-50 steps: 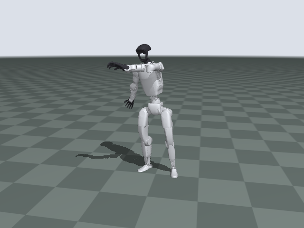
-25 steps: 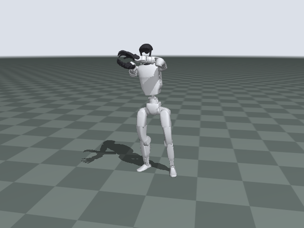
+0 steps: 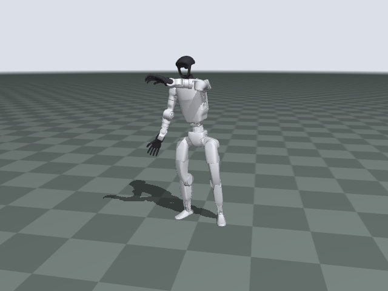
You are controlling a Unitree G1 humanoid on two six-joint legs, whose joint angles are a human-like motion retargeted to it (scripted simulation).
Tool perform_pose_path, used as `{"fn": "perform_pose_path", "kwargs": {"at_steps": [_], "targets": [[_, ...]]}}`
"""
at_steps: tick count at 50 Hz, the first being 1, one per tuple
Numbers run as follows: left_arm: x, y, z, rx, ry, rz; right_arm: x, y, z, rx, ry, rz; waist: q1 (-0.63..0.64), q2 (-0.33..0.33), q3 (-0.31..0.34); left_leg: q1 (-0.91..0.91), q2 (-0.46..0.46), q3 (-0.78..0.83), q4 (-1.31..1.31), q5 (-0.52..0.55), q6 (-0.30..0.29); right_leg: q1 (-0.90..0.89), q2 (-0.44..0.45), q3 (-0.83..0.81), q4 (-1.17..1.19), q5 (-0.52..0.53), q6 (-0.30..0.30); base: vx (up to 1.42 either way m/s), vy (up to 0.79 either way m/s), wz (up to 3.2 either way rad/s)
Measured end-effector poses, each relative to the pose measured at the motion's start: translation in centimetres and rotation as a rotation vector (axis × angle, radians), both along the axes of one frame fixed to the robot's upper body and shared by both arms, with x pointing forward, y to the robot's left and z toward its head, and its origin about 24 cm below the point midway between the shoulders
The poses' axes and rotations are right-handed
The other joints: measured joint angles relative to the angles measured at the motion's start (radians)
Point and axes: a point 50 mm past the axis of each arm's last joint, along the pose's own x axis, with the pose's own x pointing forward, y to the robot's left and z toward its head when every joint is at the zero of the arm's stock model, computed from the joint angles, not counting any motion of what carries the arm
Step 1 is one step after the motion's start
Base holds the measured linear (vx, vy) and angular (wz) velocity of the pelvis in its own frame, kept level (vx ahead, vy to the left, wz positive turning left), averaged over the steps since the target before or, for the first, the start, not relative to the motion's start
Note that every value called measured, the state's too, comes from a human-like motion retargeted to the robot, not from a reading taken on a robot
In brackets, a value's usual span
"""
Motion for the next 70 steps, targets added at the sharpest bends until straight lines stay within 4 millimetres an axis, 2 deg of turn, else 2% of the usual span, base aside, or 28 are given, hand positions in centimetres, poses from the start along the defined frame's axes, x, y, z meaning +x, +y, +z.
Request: {"fn": "perform_pose_path", "kwargs": {"at_steps": [2,5,9,12,15,17,20,22,24,27,30,32,34,36,38,41,43,46,48,50,53,57,60,62,65,68,69,70], "targets": [[0.2,0.9,-0.2,0.04,-0.004,0.03,-7.4,-4.5,0.4,-0.059,0.101,-0.181,-0.029,-0.002,0.01,0.002,0.003,0.015,-0.004,0.001,-0.008,-0.01,0.004,0.015,0.001,0.002,0.003,0.01,0.0,-0.41],[0.6,2.4,-0.3,0.084,-0.006,0.08,-17.3,-9.8,3.9,-0.195,0.178,-0.446,-0.075,-0.01,0.023,0.004,0.007,0.039,-0.008,0.003,-0.021,-0.024,0.009,0.037,0.001,0.007,0.009,0.01,-0.01,-0.42],[1.1,4.6,-0.1,0.106,-0.011,0.151,-26.7,-13.7,10.5,-0.394,0.323,-0.621,-0.127,-0.027,0.035,0.004,0.014,0.069,-0.01,0.009,-0.036,-0.044,0.016,0.064,0.001,0.016,0.018,0.0,-0.02,-0.4],[1.4,5.8,0.4,0.102,-0.025,0.198,-31.3,-14.8,15.1,-0.506,0.481,-0.663,-0.154,-0.036,0.043,0.002,0.018,0.084,-0.01,0.014,-0.043,-0.056,0.021,0.077,0.001,0.024,0.027,-0.02,-0.02,-0.27],[1.7,6.6,1.0,0.078,-0.041,0.225,-34.2,-14.8,18.0,-0.572,0.589,-0.71,-0.169,-0.038,0.05,-0.003,0.02,0.089,-0.012,0.018,-0.047,-0.064,0.023,0.08,0.001,0.031,0.037,0.0,0.0,0.0],[1.9,6.6,1.4,0.05,-0.05,0.226,-35.3,-14.4,18.7,-0.587,0.608,-0.756,-0.171,-0.034,0.053,-0.007,0.02,0.086,-0.013,0.021,-0.048,-0.067,0.023,0.076,0.0,0.033,0.042,0.0,0.0,0.0],[2.0,6.1,1.7,0.007,-0.058,0.209,-35.7,-13.6,17.9,-0.57,0.582,-0.82,-0.166,-0.023,0.053,-0.016,0.018,0.071,-0.012,0.022,-0.05,-0.066,0.02,0.063,-0.002,0.034,0.045,-0.02,0.01,0.24],[2.0,5.4,1.8,-0.012,-0.057,0.188,-34.8,-13.1,16.2,-0.531,0.533,-0.843,-0.154,-0.012,0.048,-0.023,0.015,0.057,-0.009,0.022,-0.052,-0.061,0.016,0.05,-0.004,0.032,0.041,-0.01,0.02,0.35],[2.0,4.4,1.7,-0.021,-0.047,0.164,-33.0,-12.5,13.6,-0.475,0.457,-0.847,-0.137,-0.002,0.039,-0.029,0.012,0.041,-0.003,0.02,-0.055,-0.055,0.012,0.036,-0.005,0.027,0.033,-0.01,0.02,0.38],[2.0,2.8,1.3,-0.027,-0.017,0.128,-27.8,-11.3,8.7,-0.358,0.284,-0.844,-0.102,0.01,0.02,-0.033,0.008,0.02,0.007,0.017,-0.057,-0.041,0.006,0.017,-0.006,0.017,0.015,0.0,0.02,0.35],[2.2,1.1,0.5,-0.035,0.038,0.097,-19.3,-9.0,3.7,-0.184,0.043,-0.845,-0.058,0.015,-0.006,-0.03,0.005,0.004,0.014,0.013,-0.051,-0.025,0.002,0.005,-0.007,0.008,-0.002,-0.01,0.01,0.26],[2.2,0.1,-0.1,-0.031,0.075,0.082,-12.0,-6.6,1.5,-0.045,-0.114,-0.801,-0.027,0.016,-0.027,-0.024,0.003,-0.003,0.016,0.01,-0.041,-0.014,0.0,0.001,-0.007,0.004,-0.009,0.0,0.0,0.09],[2.2,-0.8,-0.7,-0.006,0.093,0.072,-3.7,-3.5,0.8,0.081,-0.241,-0.668,0.001,0.014,-0.048,-0.018,0.0,-0.008,0.017,0.007,-0.027,-0.004,-0.002,-0.002,-0.006,0.001,-0.011,0.0,0.0,0.0],[2.0,-1.6,-1.1,0.044,0.084,0.074,5.1,0.5,2.1,0.169,-0.349,-0.434,0.021,0.01,-0.065,-0.012,-0.002,-0.013,0.018,0.005,-0.011,0.004,-0.004,-0.007,-0.005,-0.001,-0.01,-0.01,-0.01,0.09],[1.7,-2.4,-1.6,0.099,0.074,0.07,12.9,5.3,5.4,0.212,-0.466,-0.17,0.036,0.004,-0.084,-0.008,-0.005,-0.022,0.018,0.004,0.006,0.013,-0.008,-0.016,-0.004,-0.003,-0.008,-0.01,-0.02,0.25],[1.1,-3.4,-1.8,0.141,0.079,0.049,22.0,12.7,13.4,0.257,-0.727,0.117,0.049,-0.005,-0.107,-0.011,-0.011,-0.042,0.02,0.006,0.024,0.026,-0.013,-0.036,-0.005,-0.004,-0.005,-0.01,-0.02,0.37],[0.5,-3.8,-1.4,0.137,0.087,0.025,25.6,17.1,20.0,0.3,-0.944,0.223,0.056,-0.009,-0.118,-0.016,-0.015,-0.059,0.022,0.008,0.029,0.034,-0.016,-0.054,-0.007,-0.005,-0.004,-0.01,-0.01,0.46],[-0.3,-4.1,-0.2,0.098,0.092,-0.015,27.7,21.4,29.5,0.349,-1.234,0.318,0.071,-0.015,-0.13,-0.025,-0.019,-0.083,0.027,0.012,0.024,0.046,-0.019,-0.08,-0.012,-0.006,-0.002,0.0,-0.01,0.44],[-0.5,-4.1,0.3,0.099,0.092,-0.01,28.0,23.2,34.3,0.256,-1.337,0.496,0.082,-0.025,-0.138,-0.03,-0.021,-0.096,0.029,0.013,0.019,0.051,-0.021,-0.093,-0.015,-0.007,-0.003,0.0,0.0,0.35],[-1.1,-4.0,1.4,0.02,0.112,-0.05,27.6,23.9,38.4,0.334,-1.451,0.4,0.095,-0.027,-0.141,-0.037,-0.022,-0.106,0.032,0.014,0.012,0.055,-0.021,-0.104,-0.019,-0.007,-0.004,0.0,0.0,0.27],[-1.5,-3.7,2.1,-0.033,0.124,-0.087,26.9,24.6,41.6,0.351,-1.545,0.393,0.106,-0.041,-0.151,-0.044,-0.023,-0.114,0.033,0.017,0.005,0.056,-0.02,-0.112,-0.025,-0.007,-0.005,0.0,0.0,0.07],[-2.0,-2.8,2.8,-0.075,0.107,-0.112,25.9,25.4,43.2,0.352,-1.652,0.449,0.102,-0.053,-0.156,-0.049,-0.023,-0.113,0.035,0.017,0.003,0.051,-0.02,-0.108,-0.027,-0.007,-0.007,0.0,0.0,0.0],[-1.8,-2.2,2.9,-0.098,0.104,-0.106,25.6,25.7,42.4,0.345,-1.691,0.518,0.096,-0.056,-0.15,-0.045,-0.021,-0.107,0.036,0.014,0.008,0.049,-0.02,-0.101,-0.024,-0.008,-0.005,-0.01,0.0,-0.06],[-1.4,-1.7,2.4,-0.119,0.138,-0.103,25.5,25.6,39.9,0.37,-1.668,0.543,0.09,-0.059,-0.158,-0.044,-0.02,-0.099,0.036,0.013,0.01,0.043,-0.02,-0.093,-0.021,-0.007,-0.001,-0.02,0.0,-0.22],[-0.9,-1.0,2.6,-0.129,0.125,-0.061,25.0,25.7,36.4,0.475,-1.621,0.508,0.071,-0.071,-0.117,-0.035,-0.019,-0.088,0.034,0.013,0.018,0.044,-0.019,-0.08,-0.021,-0.006,-0.003,-0.04,0.0,-0.22],[-0.3,-0.1,2.0,-0.164,0.125,-0.051,24.1,24.4,30.4,0.513,-1.525,0.427,0.06,-0.077,-0.088,-0.028,-0.018,-0.079,0.032,0.012,0.019,0.042,-0.017,-0.07,-0.021,-0.003,0.0,-0.04,0.01,-0.19],[0.1,0.3,1.4,-0.12,0.104,-0.023,23.8,24.0,28.2,0.348,-1.474,0.587,0.053,-0.081,-0.081,-0.027,-0.018,-0.076,0.03,0.012,0.018,0.04,-0.018,-0.067,-0.019,-0.003,0.001,-0.05,0.02,-0.17],[0.4,0.6,0.7,-0.05,0.078,0.014,23.4,23.5,25.6,0.117,-1.364,0.852,0.047,-0.086,-0.076,-0.025,-0.018,-0.073,0.028,0.012,0.017,0.037,-0.018,-0.063,-0.016,-0.003,0.003,-0.05,0.03,-0.13]]}}
